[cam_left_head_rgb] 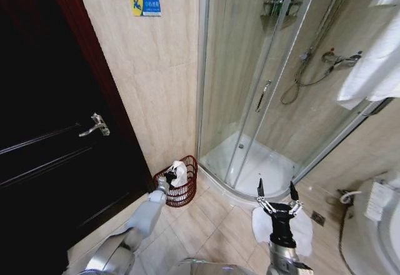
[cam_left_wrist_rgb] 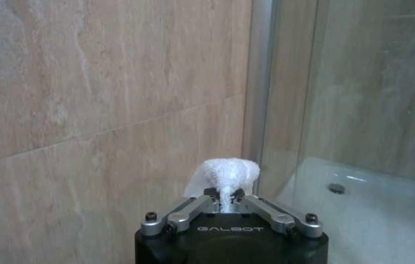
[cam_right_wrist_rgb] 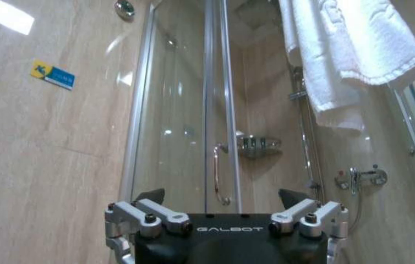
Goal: Discard the used towel into the hamper.
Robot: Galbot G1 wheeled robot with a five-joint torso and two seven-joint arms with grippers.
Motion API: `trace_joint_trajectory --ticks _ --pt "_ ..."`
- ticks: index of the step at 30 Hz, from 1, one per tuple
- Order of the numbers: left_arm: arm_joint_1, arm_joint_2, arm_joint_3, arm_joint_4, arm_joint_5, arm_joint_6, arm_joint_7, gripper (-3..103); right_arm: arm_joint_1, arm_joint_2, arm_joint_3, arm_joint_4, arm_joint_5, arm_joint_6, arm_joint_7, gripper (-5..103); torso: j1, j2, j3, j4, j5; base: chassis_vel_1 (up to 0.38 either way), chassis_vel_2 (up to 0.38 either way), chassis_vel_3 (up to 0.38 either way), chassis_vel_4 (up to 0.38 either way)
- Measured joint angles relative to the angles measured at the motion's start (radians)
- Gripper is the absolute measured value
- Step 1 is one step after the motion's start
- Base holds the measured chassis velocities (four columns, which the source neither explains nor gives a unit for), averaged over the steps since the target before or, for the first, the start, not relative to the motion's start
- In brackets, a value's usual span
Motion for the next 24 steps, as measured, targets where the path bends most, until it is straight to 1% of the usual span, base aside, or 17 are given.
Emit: trace_joint_trajectory --ticks 8,12,13,14,15,16,17,19,21,23,24 --pt "0.005 0.001 -0.001 0.001 0.007 -0.005 0.019 4 -0.005 0.0 -0.001 -0.002 0.0 0.0 -0.006 100 0.0 0.0 0.0 -0.0001 -0.0002 -0.067 0.068 0.073 -0.067" --pt "0.01 0.009 0.004 0.007 0.022 -0.002 0.021 4 -0.005 0.0 0.003 -0.006 0.01 0.0 -0.034 100 0.0 0.0 0.0 0.0 -0.0001 -0.051 0.048 0.066 -0.046" --pt "0.01 0.012 0.007 0.011 0.025 0.003 0.029 2 -0.004 0.0 0.004 -0.009 0.013 0.0 -0.038 100 0.0 0.0 0.0 -0.0001 -0.0001 0.0 0.0 0.0 0.0" --pt "0.01 0.012 0.007 0.011 0.025 0.003 0.029 2 -0.004 0.0 0.004 -0.009 0.013 0.0 -0.038 100 0.0 0.0 0.0 -0.0001 -0.0001 0.0 0.0 0.0 0.0" --pt "0.015 0.018 0.016 0.012 0.032 0.014 0.039 10 -0.004 0.0 0.004 -0.011 0.014 0.0 -0.039 100 0.0 0.0 0.0 -0.0001 -0.0001 0.0 0.0 0.0 0.0" --pt "0.018 0.02 0.018 0.012 0.038 0.02 0.04 10 -0.003 0.0 0.004 -0.011 0.014 0.0 -0.039 100 0.0 0.0 0.0 0.0 -0.0001 0.0 0.0 0.0 0.0" --pt "0.023 0.022 0.019 0.013 0.047 0.031 0.04 21 -0.003 0.0 0.004 -0.011 0.016 0.0 -0.041 100 0.0 0.0 0.0 0.0 -0.0001 0.0 0.0 0.0 0.0" --pt "0.027 0.024 0.019 0.012 0.053 0.04 0.036 21 -0.003 0.0 0.004 -0.011 0.02 0.0 -0.045 100 0.0 0.0 0.0 -0.0001 -0.0002 0.0 0.0 0.0 0.0" --pt "0.036 0.029 0.02 0.01 0.066 0.054 0.024 32 -0.002 0.0 0.003 -0.011 0.034 0.0 -0.057 100 0.0 0.0 0.0 0.0 -0.0003 0.0 0.0 0.0 0.0" --pt "0.038 0.032 0.02 0.007 0.071 0.057 0.021 32 -0.001 0.0 0.003 -0.011 0.041 0.0 -0.064 100 0.0 0.0 0.0 0.0 -0.0002 0.0 0.0 0.0 0.0" --pt "0.042 0.04 0.021 0.002 0.078 0.06 0.018 43 0.001 0.0 0.003 -0.012 0.048 0.0 -0.071 100 0.0 0.0 0.0 -0.0001 -0.0002 0.0 0.0 0.0 0.0"
